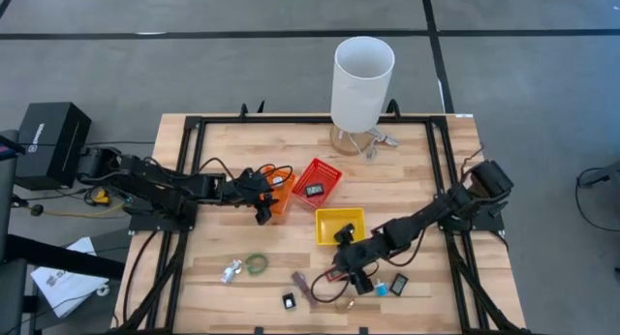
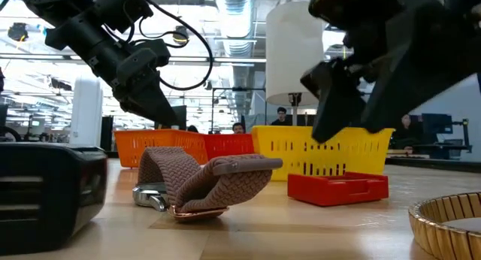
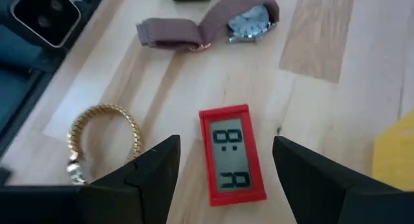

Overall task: Pick & Place Office items
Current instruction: Put the red digital clock into the red bin

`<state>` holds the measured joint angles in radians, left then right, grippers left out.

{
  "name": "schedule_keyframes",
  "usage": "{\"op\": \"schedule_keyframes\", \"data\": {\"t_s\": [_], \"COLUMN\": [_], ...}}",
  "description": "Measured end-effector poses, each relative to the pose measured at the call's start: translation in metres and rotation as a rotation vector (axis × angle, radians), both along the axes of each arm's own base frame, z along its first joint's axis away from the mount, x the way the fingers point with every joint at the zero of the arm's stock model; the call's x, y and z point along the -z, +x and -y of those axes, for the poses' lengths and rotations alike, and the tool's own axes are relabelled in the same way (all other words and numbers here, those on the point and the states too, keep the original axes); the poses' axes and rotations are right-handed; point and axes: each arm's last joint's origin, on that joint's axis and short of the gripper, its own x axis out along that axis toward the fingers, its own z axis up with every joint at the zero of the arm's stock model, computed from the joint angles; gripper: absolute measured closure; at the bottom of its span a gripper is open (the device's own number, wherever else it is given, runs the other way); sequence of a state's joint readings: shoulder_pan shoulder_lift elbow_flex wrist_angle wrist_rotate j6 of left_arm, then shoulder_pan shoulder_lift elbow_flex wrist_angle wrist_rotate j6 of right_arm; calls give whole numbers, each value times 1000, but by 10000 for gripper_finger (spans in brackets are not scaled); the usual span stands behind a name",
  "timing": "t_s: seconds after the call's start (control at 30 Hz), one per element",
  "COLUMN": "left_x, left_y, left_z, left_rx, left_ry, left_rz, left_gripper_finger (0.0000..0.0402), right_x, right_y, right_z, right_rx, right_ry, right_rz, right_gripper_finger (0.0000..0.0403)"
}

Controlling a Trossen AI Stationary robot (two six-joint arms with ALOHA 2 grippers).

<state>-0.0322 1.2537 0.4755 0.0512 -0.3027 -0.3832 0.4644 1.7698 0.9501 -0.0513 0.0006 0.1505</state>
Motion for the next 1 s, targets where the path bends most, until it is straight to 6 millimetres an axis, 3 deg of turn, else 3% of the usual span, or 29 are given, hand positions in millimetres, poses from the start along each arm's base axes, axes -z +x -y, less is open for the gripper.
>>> {"op": "schedule_keyframes", "data": {"t_s": [0.2, 0.37, 0.73, 1.0], "left_x": [-1, -1, -1, -1], "left_y": [1, 1, 1, 1], "left_z": [0, 0, 0, 0], "left_rx": [1, 1, 1, 2], "left_ry": [0, 0, -1, -1], "left_rz": [11, 13, 17, 18], "left_gripper_finger": [216, 216, 216, 216], "right_x": [-8, -9, 28, 23], "right_y": [4, 22, 38, 44], "right_z": [-7, -14, -21, -21], "right_rx": [-99, -134, -141, -140], "right_ry": [-140, -171, -221, -218], "right_rz": [-143, -151, -254, -260], "right_gripper_finger": [165, 165, 167, 240]}}
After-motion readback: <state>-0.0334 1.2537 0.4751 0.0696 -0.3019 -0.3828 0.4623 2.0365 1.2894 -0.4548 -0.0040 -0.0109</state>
